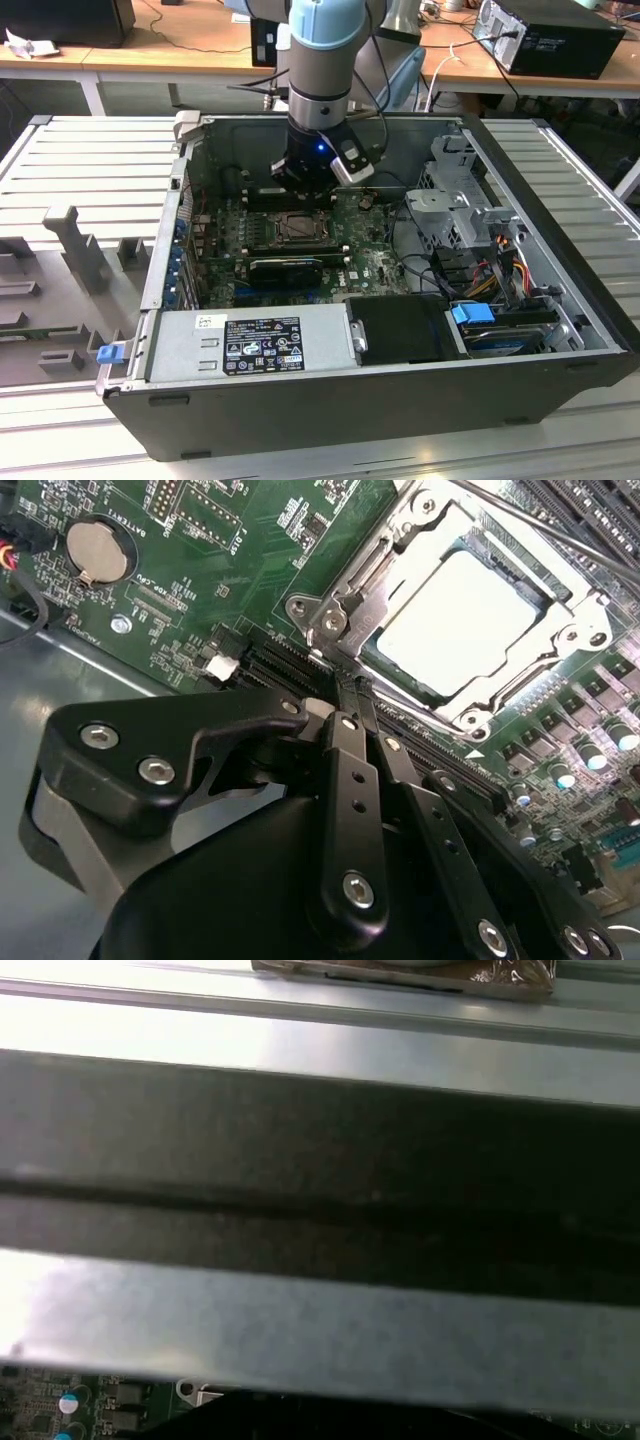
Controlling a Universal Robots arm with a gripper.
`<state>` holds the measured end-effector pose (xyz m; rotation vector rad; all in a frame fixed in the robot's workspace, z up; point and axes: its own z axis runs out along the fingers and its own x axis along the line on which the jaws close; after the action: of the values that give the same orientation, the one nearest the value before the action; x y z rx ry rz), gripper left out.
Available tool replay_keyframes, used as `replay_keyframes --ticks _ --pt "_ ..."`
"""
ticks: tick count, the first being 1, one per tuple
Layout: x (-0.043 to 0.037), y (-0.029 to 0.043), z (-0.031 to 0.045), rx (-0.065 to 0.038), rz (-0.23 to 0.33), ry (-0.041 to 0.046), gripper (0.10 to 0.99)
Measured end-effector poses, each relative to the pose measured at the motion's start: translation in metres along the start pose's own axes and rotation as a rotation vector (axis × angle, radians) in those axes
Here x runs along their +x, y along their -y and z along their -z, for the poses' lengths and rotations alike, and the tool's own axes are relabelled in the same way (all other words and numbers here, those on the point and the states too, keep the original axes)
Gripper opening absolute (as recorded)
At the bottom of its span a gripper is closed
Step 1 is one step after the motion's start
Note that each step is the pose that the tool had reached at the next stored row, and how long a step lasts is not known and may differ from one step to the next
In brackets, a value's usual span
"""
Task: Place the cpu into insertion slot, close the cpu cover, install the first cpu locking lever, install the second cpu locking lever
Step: 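Install the first cpu locking lever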
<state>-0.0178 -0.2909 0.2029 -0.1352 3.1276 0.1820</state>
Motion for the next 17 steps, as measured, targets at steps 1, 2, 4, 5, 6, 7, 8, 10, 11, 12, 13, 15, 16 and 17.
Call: replay_keyframes --ticks 1,2,4,5,6,7,8,10,11,12,13,15,16,17 --pt "-0.0001 0.0 -0.0003 0.002 0.0 0.0 0.106" --pt "-0.0002 0.0 -0.0006 0.003 0.001 0.0 0.106" --pt "-0.0003 0.0 -0.0009 0.009 0.001 -0.0004 0.106" --pt "-0.0003 0.0 -0.001 0.011 0.001 -0.0006 0.106" --pt "-0.0003 0.0 -0.001 0.013 0.001 -0.0008 0.106" --pt "-0.0003 0.0001 -0.001 0.015 0.002 -0.001 0.106" --pt "-0.0003 0.0001 -0.0009 0.016 0.002 -0.0011 0.106" --pt "-0.0003 0.0001 -0.001 0.018 0.002 -0.0012 0.106" --pt "-0.0003 0.0001 -0.001 0.018 0.002 -0.0013 0.106" --pt "-0.0004 -0.0001 -0.0002 0.017 0.002 -0.0009 0.106" --pt "-0.0004 -0.0003 0.0011 0.017 0.002 -0.0008 0.106" --pt "-0.0003 -0.0001 0.0005 0.038 0.002 -0.0029 0.106" --pt "-0.0003 -0.0001 0.0003 0.04 0.002 -0.0032 0.106" --pt "-0.0003 0.0 0.0 0.041 0.002 -0.0035 0.106"
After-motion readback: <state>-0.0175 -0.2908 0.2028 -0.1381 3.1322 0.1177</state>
